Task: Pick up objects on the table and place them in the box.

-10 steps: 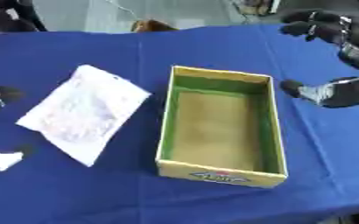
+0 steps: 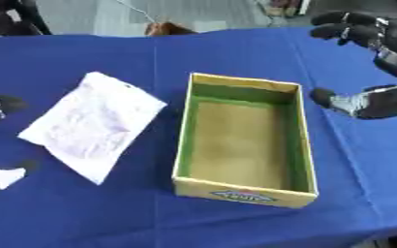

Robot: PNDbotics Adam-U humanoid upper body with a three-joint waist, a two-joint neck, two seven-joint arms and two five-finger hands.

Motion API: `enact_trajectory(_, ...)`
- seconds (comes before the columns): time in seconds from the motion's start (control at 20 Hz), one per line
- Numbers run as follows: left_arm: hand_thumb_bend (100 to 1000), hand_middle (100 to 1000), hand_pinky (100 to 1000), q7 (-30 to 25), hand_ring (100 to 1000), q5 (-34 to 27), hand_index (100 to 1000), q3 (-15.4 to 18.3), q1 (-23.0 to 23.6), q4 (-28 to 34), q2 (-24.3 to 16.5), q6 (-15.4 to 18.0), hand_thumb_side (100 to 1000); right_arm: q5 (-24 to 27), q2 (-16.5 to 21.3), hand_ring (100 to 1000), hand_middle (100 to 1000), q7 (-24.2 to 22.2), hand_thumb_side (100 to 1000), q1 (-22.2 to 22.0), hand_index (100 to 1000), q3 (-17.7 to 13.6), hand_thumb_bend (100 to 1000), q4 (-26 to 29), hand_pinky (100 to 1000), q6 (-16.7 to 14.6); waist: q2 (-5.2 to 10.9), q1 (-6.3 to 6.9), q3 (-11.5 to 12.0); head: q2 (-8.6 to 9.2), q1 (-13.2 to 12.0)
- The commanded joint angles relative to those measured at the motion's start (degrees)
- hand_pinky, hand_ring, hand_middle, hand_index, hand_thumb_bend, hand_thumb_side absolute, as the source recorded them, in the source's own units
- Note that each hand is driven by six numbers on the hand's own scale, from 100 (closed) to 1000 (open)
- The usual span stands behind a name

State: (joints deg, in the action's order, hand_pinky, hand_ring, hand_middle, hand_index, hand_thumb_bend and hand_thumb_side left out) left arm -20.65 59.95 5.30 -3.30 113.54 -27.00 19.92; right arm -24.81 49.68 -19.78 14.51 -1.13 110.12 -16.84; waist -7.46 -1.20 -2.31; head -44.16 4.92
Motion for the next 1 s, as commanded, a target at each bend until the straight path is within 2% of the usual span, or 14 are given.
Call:
enact_trajectory(0.05, 477, 862, 579, 0.1, 736, -0.4, 934, 0.2, -0.2, 1.1, -1.6, 0.2, 505, 0.1, 1.1, 798, 920, 0.1, 690, 0.9, 916, -1.0, 444, 0.3, 703, -0.1, 0.76, 0.06, 0.0, 0.04, 0.5)
enact_trajectory(0.35, 490, 861, 586, 0.1, 738, -0.4, 935, 0.0, -0.5, 1.1, -2.1, 0.4, 503, 0.1, 1.0, 797, 919, 0.1, 690, 1.0, 917, -0.9, 444, 0.3, 702, -0.1, 0.72, 0.08, -0.1, 0.04, 0.5)
enact_trajectory(0.65, 518, 860, 600, 0.4, 744, -1.0, 935, -1.0, -2.0, 1.1, -4.4, 1.5, 500, 0.2, 0.9, 797, 919, 0.0, 690, 1.1, 917, -0.9, 446, 0.2, 701, -0.1, 0.74, 0.20, -0.2, 0.04, 0.5)
enact_trajectory(0.85, 532, 860, 619, 0.2, 750, -2.8, 936, -2.7, -3.1, 1.1, -8.0, 2.9, 521, 0.2, 1.0, 798, 920, -0.1, 691, 1.1, 917, -0.8, 447, 0.1, 703, -0.2, 0.81, 0.36, -0.3, 0.04, 0.7)
enact_trajectory(1.0, 560, 859, 639, -0.2, 757, -5.8, 936, -4.5, -3.9, 1.1, -13.3, 4.4, 536, 0.2, 1.4, 798, 920, -0.2, 691, 1.1, 917, -0.7, 449, 0.1, 703, -0.2, 0.93, 0.59, -0.3, 0.04, 0.9)
